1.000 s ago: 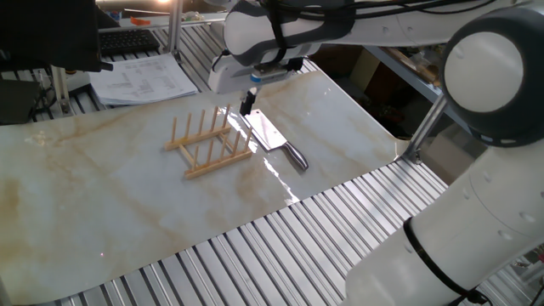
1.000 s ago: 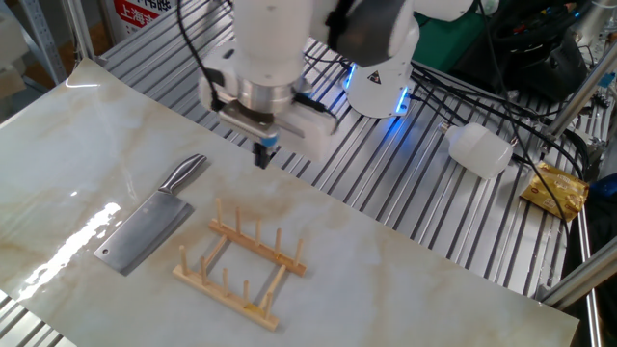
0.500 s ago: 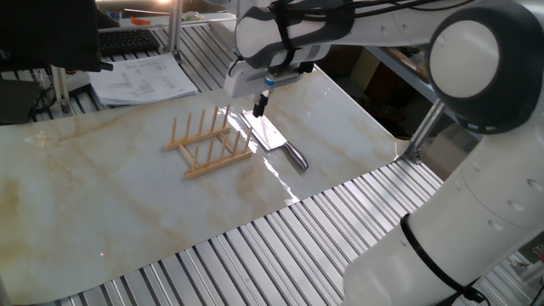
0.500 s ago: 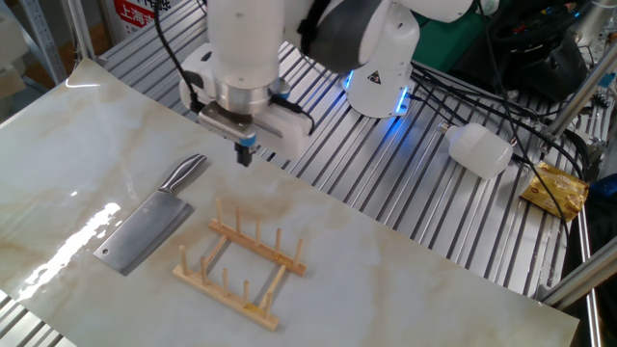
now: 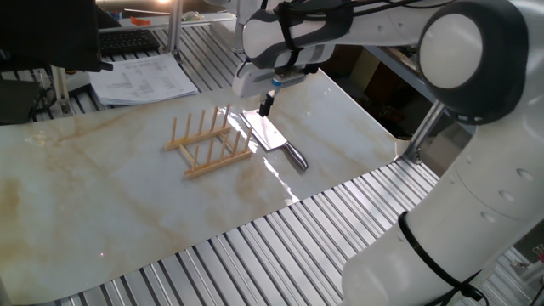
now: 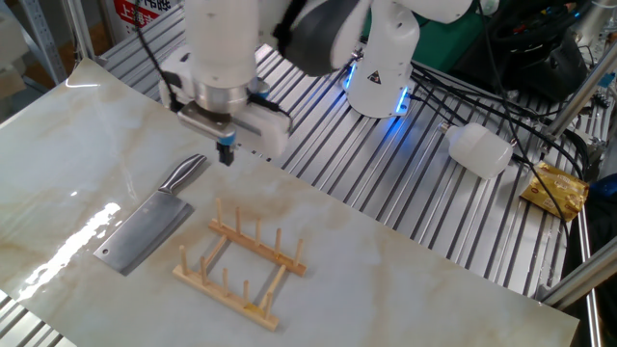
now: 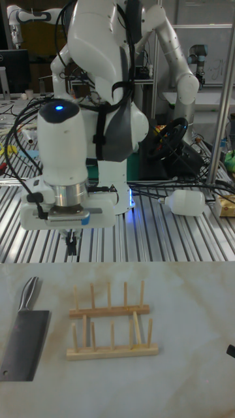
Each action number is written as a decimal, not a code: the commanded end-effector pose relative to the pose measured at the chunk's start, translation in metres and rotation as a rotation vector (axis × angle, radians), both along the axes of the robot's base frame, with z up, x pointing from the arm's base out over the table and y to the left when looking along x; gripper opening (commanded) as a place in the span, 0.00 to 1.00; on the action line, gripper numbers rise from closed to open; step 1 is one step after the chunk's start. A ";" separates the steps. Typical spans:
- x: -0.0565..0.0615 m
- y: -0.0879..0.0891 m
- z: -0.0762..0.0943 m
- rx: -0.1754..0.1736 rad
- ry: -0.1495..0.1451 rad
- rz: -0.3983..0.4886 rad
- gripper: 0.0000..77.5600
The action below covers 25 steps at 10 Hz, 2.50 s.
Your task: Put the knife on the knife rack
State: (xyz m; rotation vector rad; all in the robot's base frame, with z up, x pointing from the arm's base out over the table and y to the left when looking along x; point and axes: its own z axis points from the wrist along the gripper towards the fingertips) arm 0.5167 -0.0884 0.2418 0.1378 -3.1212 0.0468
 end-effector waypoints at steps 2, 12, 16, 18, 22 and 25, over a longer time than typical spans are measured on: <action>0.005 -0.012 -0.023 0.014 0.000 0.020 0.00; 0.006 -0.013 -0.026 0.030 0.091 -0.142 0.00; 0.010 -0.029 -0.036 -0.023 0.091 -0.076 0.00; 0.013 -0.044 -0.045 -0.022 0.092 -0.053 0.00; 0.009 -0.093 -0.074 -0.014 0.083 0.029 0.00; 0.008 -0.101 -0.079 -0.013 0.075 0.051 0.00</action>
